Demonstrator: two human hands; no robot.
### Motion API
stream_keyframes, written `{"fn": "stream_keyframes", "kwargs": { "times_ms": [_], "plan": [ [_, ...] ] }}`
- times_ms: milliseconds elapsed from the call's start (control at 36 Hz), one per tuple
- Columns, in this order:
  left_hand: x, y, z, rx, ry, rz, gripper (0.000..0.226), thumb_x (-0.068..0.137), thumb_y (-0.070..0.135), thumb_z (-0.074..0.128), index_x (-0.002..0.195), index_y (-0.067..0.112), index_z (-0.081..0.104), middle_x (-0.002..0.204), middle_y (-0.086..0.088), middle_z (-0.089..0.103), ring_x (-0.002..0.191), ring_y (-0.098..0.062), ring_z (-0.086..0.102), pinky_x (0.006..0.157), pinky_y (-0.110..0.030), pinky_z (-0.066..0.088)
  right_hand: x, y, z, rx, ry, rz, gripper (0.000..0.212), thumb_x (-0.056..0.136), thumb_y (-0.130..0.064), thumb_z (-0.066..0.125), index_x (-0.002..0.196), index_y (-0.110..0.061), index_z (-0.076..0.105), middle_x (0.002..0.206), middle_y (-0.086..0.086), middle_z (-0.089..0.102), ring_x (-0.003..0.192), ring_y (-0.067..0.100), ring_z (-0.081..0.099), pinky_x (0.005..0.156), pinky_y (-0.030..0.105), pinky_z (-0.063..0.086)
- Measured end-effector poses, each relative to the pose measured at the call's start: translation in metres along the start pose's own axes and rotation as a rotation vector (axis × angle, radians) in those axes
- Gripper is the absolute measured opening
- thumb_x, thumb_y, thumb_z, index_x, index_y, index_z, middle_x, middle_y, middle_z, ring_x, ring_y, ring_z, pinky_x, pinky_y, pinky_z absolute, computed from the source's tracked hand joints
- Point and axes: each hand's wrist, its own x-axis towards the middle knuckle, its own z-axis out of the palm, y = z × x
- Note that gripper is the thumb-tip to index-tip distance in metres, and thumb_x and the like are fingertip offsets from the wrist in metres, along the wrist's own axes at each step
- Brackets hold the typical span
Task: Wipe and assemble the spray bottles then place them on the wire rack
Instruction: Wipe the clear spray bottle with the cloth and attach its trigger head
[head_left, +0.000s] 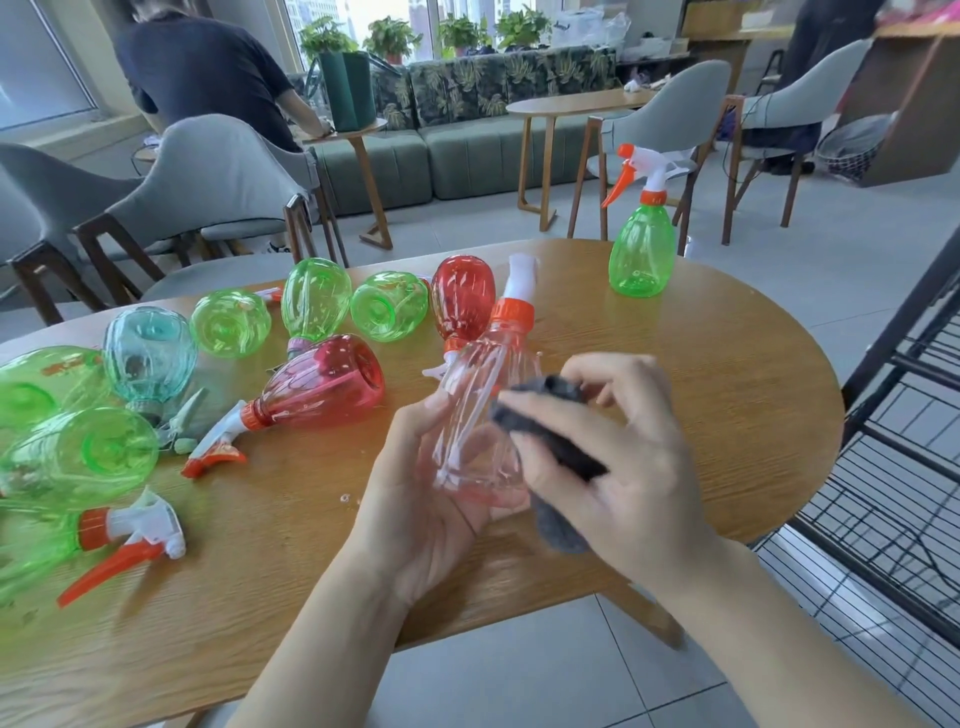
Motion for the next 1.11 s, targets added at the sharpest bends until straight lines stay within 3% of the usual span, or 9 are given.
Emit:
{"fn": "stream_keyframes", "kwargs": {
  "times_ms": [111, 194, 278, 361, 444, 556, 694, 889, 1111],
  "plan": [
    [0.001, -0.003, -0.002, -0.037, 0.001, -0.047, 0.058, 0.08, 0.041, 0.069, 0.13, 0.012, 0.07, 0.123, -0.021, 0.061, 0.097, -0.035, 0.067, 0.081, -0.049, 0.055, 0.009, 0.006, -0.002, 0.083, -0.002, 0.218, 0.026, 0.101, -0.027, 0.061, 0.123, -0.018, 0.072, 0.114, 0.002, 0.055, 0.107, 0.026, 0.057, 0.094, 0.033, 0.049],
    [-0.001, -0.003, 0.0, -0.033, -0.02, -0.06, 0.059, 0.075, 0.04, 0.077, 0.127, 0.013, 0.072, 0.123, -0.021, 0.062, 0.096, -0.036, 0.067, 0.073, -0.048, 0.058, 0.01, 0.009, -0.003, 0.128, -0.004, 0.342, 0.029, 0.102, -0.028, 0.058, 0.124, -0.015, 0.072, 0.114, 0.0, 0.056, 0.114, 0.011, 0.056, 0.098, 0.02, 0.044],
    [-0.002, -0.002, 0.002, -0.011, -0.057, -0.043, 0.082, 0.066, 0.049, 0.092, 0.136, 0.015, 0.066, 0.12, -0.02, 0.063, 0.093, -0.034, 0.067, 0.068, -0.045, 0.06, 0.005, 0.006, -0.002, 0.136, 0.03, 0.374, 0.024, 0.101, -0.021, 0.063, 0.121, -0.01, 0.073, 0.112, 0.002, 0.058, 0.11, -0.001, 0.056, 0.094, 0.01, 0.04],
    [-0.003, -0.001, 0.001, -0.016, -0.039, -0.034, 0.097, 0.065, 0.046, 0.095, 0.147, 0.013, 0.054, 0.121, -0.02, 0.061, 0.094, -0.033, 0.068, 0.071, -0.047, 0.061, -0.002, -0.001, 0.0, 0.141, 0.059, 0.338, 0.024, 0.098, -0.013, 0.064, 0.119, -0.008, 0.073, 0.11, 0.005, 0.061, 0.109, 0.0, 0.058, 0.093, 0.011, 0.042],
    [-0.003, 0.0, -0.001, -0.034, -0.051, -0.036, 0.094, 0.072, 0.041, 0.091, 0.151, 0.012, 0.049, 0.12, -0.019, 0.062, 0.099, -0.033, 0.067, 0.077, -0.05, 0.061, -0.004, -0.003, 0.001, 0.159, 0.044, 0.288, 0.024, 0.097, -0.012, 0.064, 0.12, -0.007, 0.073, 0.109, 0.007, 0.063, 0.108, 0.005, 0.06, 0.091, 0.014, 0.045],
    [-0.002, 0.001, 0.002, -0.045, -0.071, -0.06, 0.094, 0.069, 0.038, 0.092, 0.149, 0.008, 0.052, 0.12, -0.02, 0.064, 0.103, -0.034, 0.066, 0.084, -0.051, 0.059, 0.002, 0.003, -0.001, 0.193, 0.052, 0.4, 0.025, 0.1, -0.017, 0.062, 0.121, -0.01, 0.074, 0.11, 0.002, 0.064, 0.108, 0.006, 0.061, 0.091, 0.015, 0.045],
    [-0.003, 0.0, 0.001, -0.07, -0.031, -0.072, 0.094, 0.068, 0.04, 0.09, 0.147, 0.007, 0.052, 0.122, -0.02, 0.057, 0.103, -0.034, 0.061, 0.074, -0.048, 0.06, 0.0, 0.004, 0.0, 0.155, 0.053, 0.376, 0.022, 0.098, -0.016, 0.064, 0.117, -0.009, 0.075, 0.106, 0.002, 0.063, 0.105, 0.002, 0.06, 0.09, 0.012, 0.043],
    [-0.003, 0.001, 0.0, -0.067, -0.065, -0.067, 0.061, 0.078, 0.045, 0.08, 0.127, 0.012, 0.068, 0.107, -0.014, 0.065, 0.091, -0.027, 0.063, 0.073, -0.04, 0.052, -0.01, 0.001, 0.003, 0.144, 0.049, 0.226, 0.02, 0.095, -0.01, 0.069, 0.114, -0.005, 0.076, 0.104, 0.009, 0.063, 0.1, 0.009, 0.062, 0.087, 0.02, 0.049],
    [-0.001, -0.001, 0.0, -0.045, -0.068, -0.07, 0.067, 0.077, 0.046, 0.081, 0.132, 0.011, 0.065, 0.108, -0.016, 0.065, 0.089, -0.028, 0.066, 0.071, -0.041, 0.054, -0.001, 0.0, 0.003, 0.171, 0.064, 0.311, 0.022, 0.095, -0.008, 0.068, 0.115, -0.007, 0.076, 0.106, 0.007, 0.063, 0.102, 0.005, 0.062, 0.088, 0.015, 0.046]
  ]
}}
